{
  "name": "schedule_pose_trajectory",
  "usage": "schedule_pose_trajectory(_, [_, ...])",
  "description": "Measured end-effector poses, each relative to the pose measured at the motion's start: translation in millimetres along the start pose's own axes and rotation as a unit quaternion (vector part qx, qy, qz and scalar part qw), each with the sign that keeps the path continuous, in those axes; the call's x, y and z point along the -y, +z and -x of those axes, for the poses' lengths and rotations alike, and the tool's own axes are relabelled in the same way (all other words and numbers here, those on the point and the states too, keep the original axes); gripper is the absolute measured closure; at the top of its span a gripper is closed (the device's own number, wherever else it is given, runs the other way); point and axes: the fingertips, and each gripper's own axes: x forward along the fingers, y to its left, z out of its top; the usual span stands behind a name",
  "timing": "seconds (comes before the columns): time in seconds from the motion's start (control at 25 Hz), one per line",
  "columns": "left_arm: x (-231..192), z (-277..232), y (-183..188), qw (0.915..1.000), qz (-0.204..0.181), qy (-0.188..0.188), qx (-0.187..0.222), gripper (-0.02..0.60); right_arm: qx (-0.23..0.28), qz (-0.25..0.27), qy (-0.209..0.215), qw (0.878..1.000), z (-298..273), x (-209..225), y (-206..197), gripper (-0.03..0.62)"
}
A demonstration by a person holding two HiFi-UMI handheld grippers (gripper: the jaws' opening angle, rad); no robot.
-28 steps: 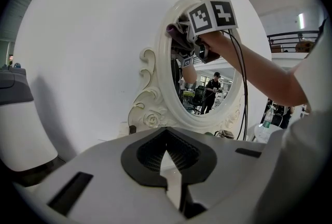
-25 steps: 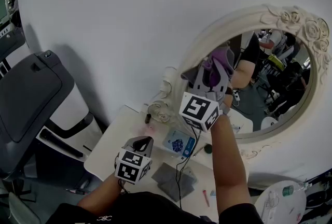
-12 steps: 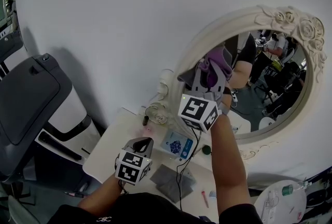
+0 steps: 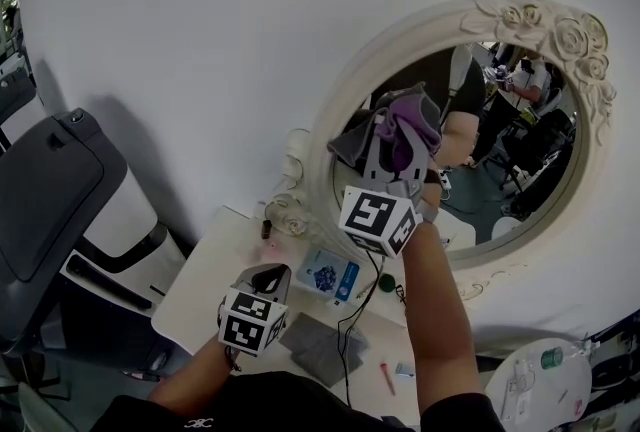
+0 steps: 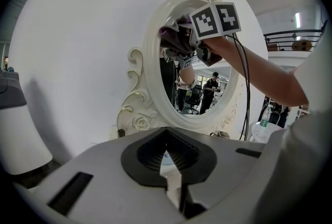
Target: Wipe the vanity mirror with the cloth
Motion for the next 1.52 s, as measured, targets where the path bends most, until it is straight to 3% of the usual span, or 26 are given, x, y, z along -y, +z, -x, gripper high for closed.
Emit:
schedule_pose_trajectory(0.56, [100,-41,14,0.9991,-0.022,-0.035,0.007,0.577,-0.022,0.005,-0.011,1.0,57,84,-79,0.522])
schedule_pose_trajectory(0.92, [154,-56,10,0.9983,-0.039,-0.043,-0.003,0.577,-0.043,-0.007,-0.041,0.998,99,150,-138,0.511])
schedule_pose_trajectory(1.28, [200,-59,1,0.9953,-0.073,-0.059,-0.022,0.577,-0.104,-0.017,-0.097,0.99,143,193,-203,0.528])
schedule_pose_trajectory(1.52, [209,-61,0,0.9958,-0.065,-0.059,-0.025,0.577,-0.168,-0.042,-0.069,0.983,159,188,-238,0.54])
